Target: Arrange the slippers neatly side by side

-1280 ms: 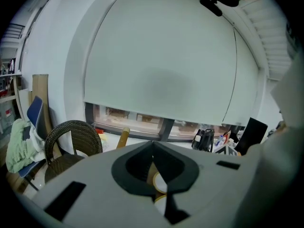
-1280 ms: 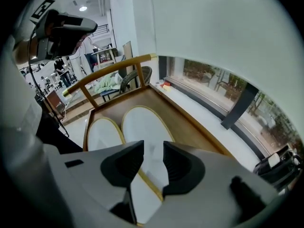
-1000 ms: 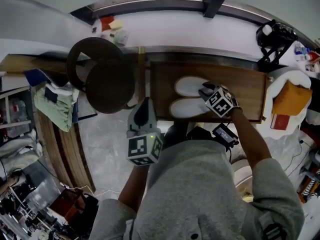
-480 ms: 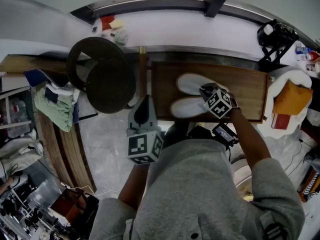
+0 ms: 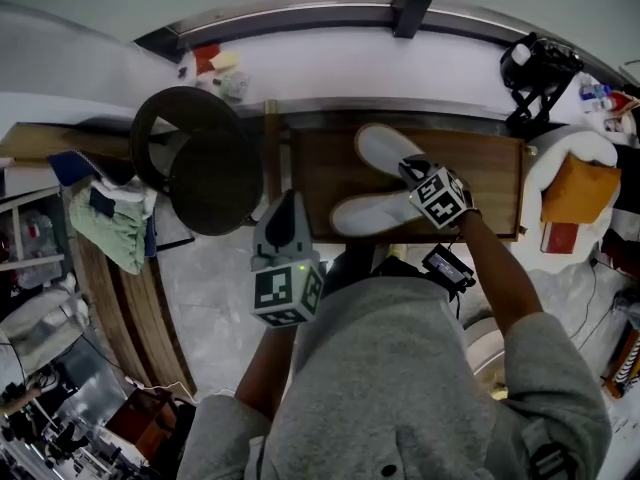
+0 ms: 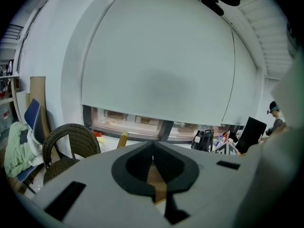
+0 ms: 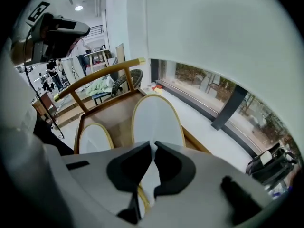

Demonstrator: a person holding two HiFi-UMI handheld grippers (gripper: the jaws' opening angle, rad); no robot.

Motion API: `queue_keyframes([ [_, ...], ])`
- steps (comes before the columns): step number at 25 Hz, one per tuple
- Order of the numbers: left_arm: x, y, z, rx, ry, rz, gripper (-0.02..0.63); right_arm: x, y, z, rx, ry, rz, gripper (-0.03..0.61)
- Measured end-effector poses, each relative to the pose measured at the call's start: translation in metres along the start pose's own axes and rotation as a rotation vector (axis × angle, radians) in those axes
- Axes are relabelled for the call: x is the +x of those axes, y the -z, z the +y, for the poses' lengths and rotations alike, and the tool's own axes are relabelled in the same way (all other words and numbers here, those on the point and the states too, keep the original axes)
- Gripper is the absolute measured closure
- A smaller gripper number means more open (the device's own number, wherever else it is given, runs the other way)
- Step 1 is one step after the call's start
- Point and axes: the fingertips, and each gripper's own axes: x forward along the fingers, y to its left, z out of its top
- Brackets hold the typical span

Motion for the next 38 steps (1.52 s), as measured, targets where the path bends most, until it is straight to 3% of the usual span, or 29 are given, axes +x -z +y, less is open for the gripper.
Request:
queue_keyframes([
  [8, -0.011, 0.000, -0.035, 0.023, 0.017, -0.014, 0.598, -0.039, 0.019, -0.031, 0.163, 0.083, -0.066, 0.543],
  [19, -0.025, 0.010, -0.094, 0.060, 0.061, -0.022, 0.598, -0.092, 0.083, -0.054, 0.348, 0.185, -0.075, 0.543],
  [29, -0.028, 0.016, -0.136, 0.109, 0.108, -0.011, 0.598, -0.115, 0.162, -0.057, 0.651, 0.273, 0.016, 0.543],
  [35, -0.027, 0.013, -0.139, 0.120, 0.107, -0.015, 0.598, -0.120, 0.185, -0.055, 0.910, 0.301, 0.072, 0.543],
  [38, -0.026, 0.011, -0.137, 0.123, 0.100, -0.014, 0.598, -0.111, 0.183, -0.053, 0.965, 0.284, 0.080, 0.543],
])
